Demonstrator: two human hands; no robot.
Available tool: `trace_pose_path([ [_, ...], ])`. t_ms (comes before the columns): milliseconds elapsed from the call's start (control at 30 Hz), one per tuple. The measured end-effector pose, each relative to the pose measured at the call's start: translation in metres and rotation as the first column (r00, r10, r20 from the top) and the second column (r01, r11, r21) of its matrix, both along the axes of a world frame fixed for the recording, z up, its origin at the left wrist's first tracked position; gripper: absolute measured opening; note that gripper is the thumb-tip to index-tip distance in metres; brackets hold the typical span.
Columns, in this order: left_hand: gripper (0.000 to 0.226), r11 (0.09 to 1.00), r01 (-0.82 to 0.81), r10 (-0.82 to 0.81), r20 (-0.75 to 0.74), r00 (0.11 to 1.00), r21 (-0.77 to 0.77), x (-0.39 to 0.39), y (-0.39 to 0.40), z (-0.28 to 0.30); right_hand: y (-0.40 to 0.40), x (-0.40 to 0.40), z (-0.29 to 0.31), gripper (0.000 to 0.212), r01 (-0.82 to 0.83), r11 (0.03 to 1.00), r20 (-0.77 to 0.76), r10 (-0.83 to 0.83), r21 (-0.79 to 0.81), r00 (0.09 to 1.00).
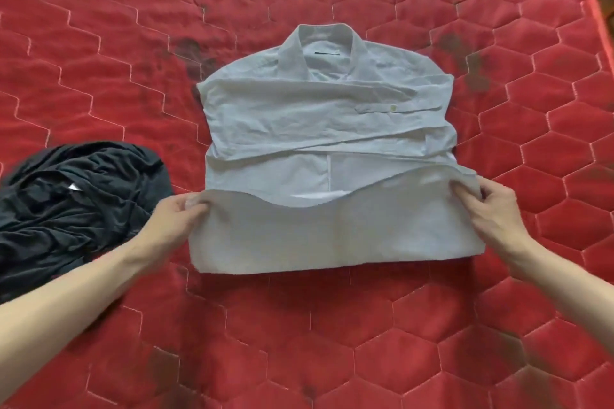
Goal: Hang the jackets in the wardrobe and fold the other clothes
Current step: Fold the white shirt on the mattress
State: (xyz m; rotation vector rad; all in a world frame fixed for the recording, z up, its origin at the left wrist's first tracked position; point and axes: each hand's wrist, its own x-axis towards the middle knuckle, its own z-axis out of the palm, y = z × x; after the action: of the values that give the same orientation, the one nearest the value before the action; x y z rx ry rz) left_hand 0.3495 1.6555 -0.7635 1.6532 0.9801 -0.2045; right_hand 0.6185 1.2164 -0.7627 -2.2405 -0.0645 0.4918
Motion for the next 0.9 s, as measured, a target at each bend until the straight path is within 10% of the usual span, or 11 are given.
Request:
trace_pose_path([
  [167,0.021,0.963,-0.268,0.268,0.013,0.963,0.015,0.024,0.001,-0.036,0.019,0.015,-0.030,0.046,0.048,0.987,0.036,-0.043,-0.151,0.998],
  [600,0.021,0.947,-0.316,0.304,0.149,0.941,0.062,0.056,0.011,-0.030,0.022,0.031,-0.038,0.035,0.111,0.928,0.175,-0.050,-0.356,0.983],
  [667,0.017,0.919,-0.298,0.285,0.088,0.954,0.259,0.060,0.002,-0.035,0.024,0.028,-0.042,0.026,0.124,0.916,0.203,-0.048,-0.382,0.978],
  [767,0.049,0.712,-0.014,0.143,-0.125,0.982,0.702,0.059,-0.032,-0.035,0.032,0.010,-0.046,0.030,0.140,0.874,0.453,0.098,-0.464,0.886],
  [900,0.061,0.428,0.423,-0.466,-0.206,0.861,0.799,0.055,-0.105,-0.042,0.065,-0.036,-0.054,0.043,-0.223,0.850,0.504,0.473,-0.478,0.723],
])
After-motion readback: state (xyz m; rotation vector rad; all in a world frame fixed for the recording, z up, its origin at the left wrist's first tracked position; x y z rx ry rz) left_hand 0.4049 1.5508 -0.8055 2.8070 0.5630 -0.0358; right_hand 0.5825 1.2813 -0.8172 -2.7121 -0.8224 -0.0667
